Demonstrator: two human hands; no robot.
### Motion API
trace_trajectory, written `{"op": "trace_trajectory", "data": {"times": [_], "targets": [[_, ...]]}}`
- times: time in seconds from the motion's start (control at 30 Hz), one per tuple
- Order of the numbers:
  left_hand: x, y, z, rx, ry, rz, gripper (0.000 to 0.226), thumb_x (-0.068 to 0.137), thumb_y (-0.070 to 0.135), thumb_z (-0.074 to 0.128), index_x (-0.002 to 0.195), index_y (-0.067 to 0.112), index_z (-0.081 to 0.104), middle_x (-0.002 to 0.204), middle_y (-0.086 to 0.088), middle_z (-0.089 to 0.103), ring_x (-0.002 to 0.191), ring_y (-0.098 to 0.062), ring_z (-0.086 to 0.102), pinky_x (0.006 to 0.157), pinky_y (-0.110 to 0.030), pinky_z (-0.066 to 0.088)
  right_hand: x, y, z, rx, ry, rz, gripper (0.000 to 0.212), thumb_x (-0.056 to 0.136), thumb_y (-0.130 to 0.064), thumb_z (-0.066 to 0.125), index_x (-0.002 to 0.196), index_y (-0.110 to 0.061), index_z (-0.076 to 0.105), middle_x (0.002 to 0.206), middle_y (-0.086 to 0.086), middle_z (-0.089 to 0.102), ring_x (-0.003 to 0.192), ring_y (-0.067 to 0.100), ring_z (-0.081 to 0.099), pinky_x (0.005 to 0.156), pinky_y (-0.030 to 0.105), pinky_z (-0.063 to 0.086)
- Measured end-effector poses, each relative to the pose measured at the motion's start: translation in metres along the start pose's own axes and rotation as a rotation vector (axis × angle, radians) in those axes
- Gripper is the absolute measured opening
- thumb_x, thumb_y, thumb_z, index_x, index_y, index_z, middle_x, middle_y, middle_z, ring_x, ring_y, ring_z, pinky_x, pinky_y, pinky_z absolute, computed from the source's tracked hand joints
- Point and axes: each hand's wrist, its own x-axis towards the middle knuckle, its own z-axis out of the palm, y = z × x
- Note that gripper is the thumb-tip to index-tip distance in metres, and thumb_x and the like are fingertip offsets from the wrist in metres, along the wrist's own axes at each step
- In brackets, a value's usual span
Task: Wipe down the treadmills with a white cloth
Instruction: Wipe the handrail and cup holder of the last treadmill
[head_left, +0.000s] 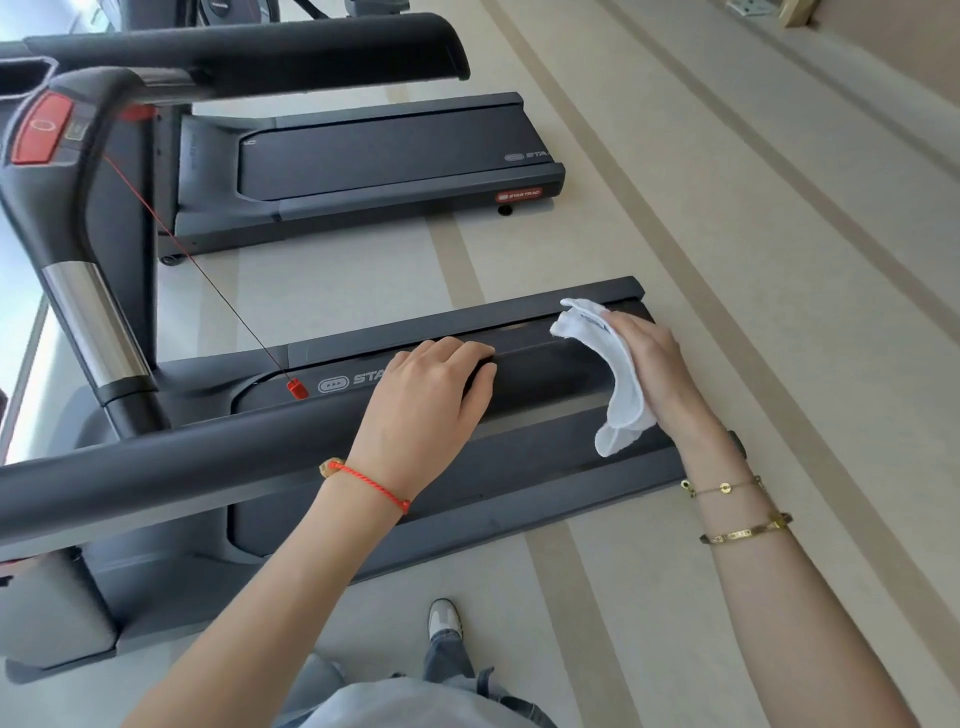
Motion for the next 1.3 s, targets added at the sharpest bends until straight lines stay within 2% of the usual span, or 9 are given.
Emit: {"op": "trace_trajectory", "data": {"times": [0.13,0.23,0.3,0.4,0.63,0.93,1.17,1.23,1.3], "targets": [[0.000,0.000,0.001,0.000,0.009,0.007,0.030,0.102,0.025,0.045,0.120,0.013,0.066,0.110,-0.001,0.069,0.101,-0.023,0.062,0.091,-0.038,0.045,-0.011,0.005,0.011,-0.041,0.127,-0.085,0.027,0.088,-0.051,0.051,0.085,-0.028,0.066,0.084,-0.014,0.065,0.077,0.001,0.058,0.072,0.026,0.042],[0.001,-0.001,0.001,0.003,0.006,0.015,0.029,0.102,0.025,0.046,0.120,0.013,0.066,0.111,-0.002,0.069,0.101,-0.024,0.062,0.090,-0.039,0.045,-0.019,0.006,0.018,-0.218,0.175,-0.253,0.019,0.096,-0.047,0.048,0.093,-0.034,0.061,0.097,-0.014,0.061,0.092,0.006,0.058,0.079,0.028,0.044],[0.002,-0.002,0.001,0.000,0.009,0.016,0.029,0.102,0.025,0.046,0.119,0.013,0.066,0.111,-0.002,0.069,0.101,-0.025,0.062,0.090,-0.040,0.045,-0.022,0.002,0.025,-0.388,0.208,-0.390,0.026,0.095,-0.049,0.045,0.102,-0.030,0.062,0.103,-0.015,0.058,0.099,0.013,0.056,0.086,0.031,0.044],[0.003,-0.002,0.001,-0.009,0.006,0.024,0.029,0.102,0.024,0.046,0.119,0.014,0.066,0.110,-0.001,0.069,0.099,-0.024,0.062,0.088,-0.039,0.046,-0.025,-0.004,0.035,-0.639,0.260,-0.543,0.041,0.095,-0.047,0.038,0.108,-0.019,0.066,0.105,-0.003,0.061,0.095,0.022,0.055,0.086,0.037,0.043],[-0.005,-0.009,-0.006,-0.064,0.039,0.031,0.026,0.100,0.022,0.048,0.115,0.018,0.069,0.098,0.003,0.070,0.087,-0.023,0.063,0.077,-0.039,0.049,-0.027,-0.009,0.049,-0.904,0.285,-0.729,0.036,0.100,-0.039,0.037,0.104,-0.018,0.066,0.101,-0.002,0.064,0.092,0.023,0.058,0.087,0.042,0.041],[-0.034,-0.038,-0.023,-0.089,0.124,-0.082,0.025,0.098,0.023,0.051,0.112,0.015,0.070,0.100,0.000,0.071,0.089,-0.025,0.064,0.083,-0.043,0.049,-0.039,-0.035,0.091,-1.097,0.149,-0.693,0.045,0.101,-0.042,0.025,0.103,-0.021,0.065,0.096,-0.002,0.064,0.082,0.024,0.058,0.087,0.042,0.039],[-0.065,-0.071,-0.046,-0.040,0.206,-0.129,0.017,0.094,0.011,0.054,0.079,0.010,0.060,0.066,0.004,0.050,0.063,-0.025,0.044,0.066,-0.041,0.045,-0.058,-0.052,0.147,-1.113,0.101,-0.728,0.048,0.102,-0.042,0.020,0.104,-0.023,0.063,0.095,-0.001,0.062,0.081,0.024,0.057,0.086,0.042,0.038],[-0.075,-0.084,-0.053,-0.029,0.222,-0.125,0.015,0.093,0.010,0.055,0.080,0.012,0.061,0.066,0.007,0.046,0.063,-0.022,0.041,0.068,-0.039,0.044,-0.062,-0.056,0.164,-1.112,0.095,-0.750,0.045,0.101,-0.041,0.022,0.105,-0.022,0.063,0.094,0.000,0.062,0.079,0.025,0.056,0.083,0.041,0.039],[-0.086,-0.099,-0.061,-0.026,0.223,-0.131,0.012,0.094,0.013,0.055,0.088,0.012,0.066,0.071,0.006,0.055,0.066,-0.022,0.047,0.072,-0.040,0.046,-0.066,-0.059,0.179,-1.104,0.091,-0.770,0.044,0.101,-0.040,0.022,0.106,-0.022,0.062,0.094,0.001,0.061,0.079,0.026,0.056,0.083,0.041,0.039]]}}
